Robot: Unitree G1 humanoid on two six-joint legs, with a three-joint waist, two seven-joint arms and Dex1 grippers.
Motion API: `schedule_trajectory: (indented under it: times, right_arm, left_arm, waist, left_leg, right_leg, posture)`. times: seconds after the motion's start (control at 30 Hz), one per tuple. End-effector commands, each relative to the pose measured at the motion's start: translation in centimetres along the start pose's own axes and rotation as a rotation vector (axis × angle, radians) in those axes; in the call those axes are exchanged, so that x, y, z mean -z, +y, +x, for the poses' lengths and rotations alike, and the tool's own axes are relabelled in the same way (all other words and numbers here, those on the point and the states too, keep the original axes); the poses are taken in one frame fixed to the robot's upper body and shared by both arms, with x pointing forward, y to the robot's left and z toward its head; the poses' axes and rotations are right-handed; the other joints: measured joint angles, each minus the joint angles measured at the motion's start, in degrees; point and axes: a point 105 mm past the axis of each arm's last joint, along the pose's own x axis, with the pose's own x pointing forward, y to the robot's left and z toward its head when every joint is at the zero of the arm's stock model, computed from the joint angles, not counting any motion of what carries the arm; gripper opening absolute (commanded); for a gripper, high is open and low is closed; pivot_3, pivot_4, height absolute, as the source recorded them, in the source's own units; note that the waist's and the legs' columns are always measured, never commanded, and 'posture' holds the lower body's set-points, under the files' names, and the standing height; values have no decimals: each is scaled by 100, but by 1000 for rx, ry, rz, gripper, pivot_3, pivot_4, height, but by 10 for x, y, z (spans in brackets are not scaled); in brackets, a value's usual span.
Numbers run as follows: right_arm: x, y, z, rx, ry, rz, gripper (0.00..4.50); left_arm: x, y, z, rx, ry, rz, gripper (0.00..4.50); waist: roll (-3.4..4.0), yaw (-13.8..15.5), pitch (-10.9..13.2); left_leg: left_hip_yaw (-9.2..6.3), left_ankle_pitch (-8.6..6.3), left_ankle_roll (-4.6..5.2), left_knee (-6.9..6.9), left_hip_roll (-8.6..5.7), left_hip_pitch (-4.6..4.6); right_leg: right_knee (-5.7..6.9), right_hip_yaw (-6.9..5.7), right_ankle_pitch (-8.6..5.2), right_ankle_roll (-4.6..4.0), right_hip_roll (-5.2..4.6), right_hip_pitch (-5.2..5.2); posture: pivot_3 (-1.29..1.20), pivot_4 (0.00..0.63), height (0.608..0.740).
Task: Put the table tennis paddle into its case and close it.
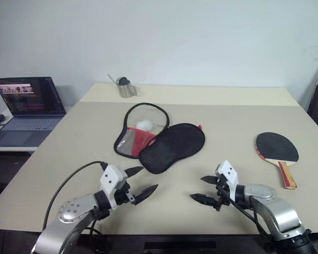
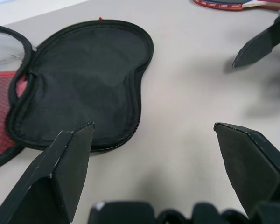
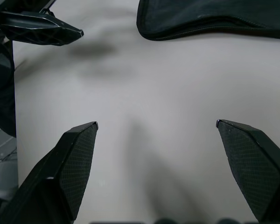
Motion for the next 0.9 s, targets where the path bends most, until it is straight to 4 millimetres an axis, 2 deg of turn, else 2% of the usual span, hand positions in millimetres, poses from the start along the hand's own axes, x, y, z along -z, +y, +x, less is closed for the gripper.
schedule_trajectory:
  times: [0.03,0.17,0.27,0.43,0.63,0.77,0.9]
  right_arm:
    - [-10,-3,-9,8,2,-55,4460]
    - [-21,-4,-11,13,-29,-56,4460]
    - [-26,-9,-12,28,-38,-58,4460]
    - [-24,-8,-5,-2,-22,-65,4460]
    - [-21,4,9,-53,-28,-49,4460]
    - [-18,3,12,-67,-30,-38,4460]
    - [-20,7,14,-84,-35,-43,4460]
  left_arm:
    - [-10,2,10,-12,-44,35,4500]
    - [-21,7,17,-40,-79,32,4500]
    - [-21,5,16,-13,-76,37,4500]
    - [-22,3,10,-5,-74,40,4500]
    - [-17,4,-2,-30,-51,24,4500]
    - [-14,4,-3,-36,-35,31,4500]
    - [-22,11,-3,-23,-55,51,4500]
  waist:
    - [-1,3,0]
    - [-4,3,1]
    - [-4,-5,1]
    - [-4,-1,1]
    - [-4,0,1]
    - [-5,0,1]
    - [-5,2,1]
  left_leg:
    - [0,0,0,1,0,0]
    - [0,0,0,4,-2,0]
    - [1,0,0,2,-1,0]
    - [1,0,0,2,-2,0]
    - [-2,0,0,1,1,-1]
    - [-1,0,0,3,-1,0]
    - [-2,0,0,3,-1,-1]
  right_leg:
    - [0,-1,0,0,0,1]
    - [0,-1,0,1,0,3]
    - [0,1,0,1,0,2]
    - [-1,0,0,1,0,2]
    - [0,0,0,0,0,2]
    - [0,0,0,0,0,3]
    - [-1,-2,0,0,-1,2]
  posture:
    - [0,150,740]
    - [0,150,740]
    - [0,150,740]
    - [0,150,740]
    - [0,150,740]
    - [0,150,740]
    - [0,150,740]
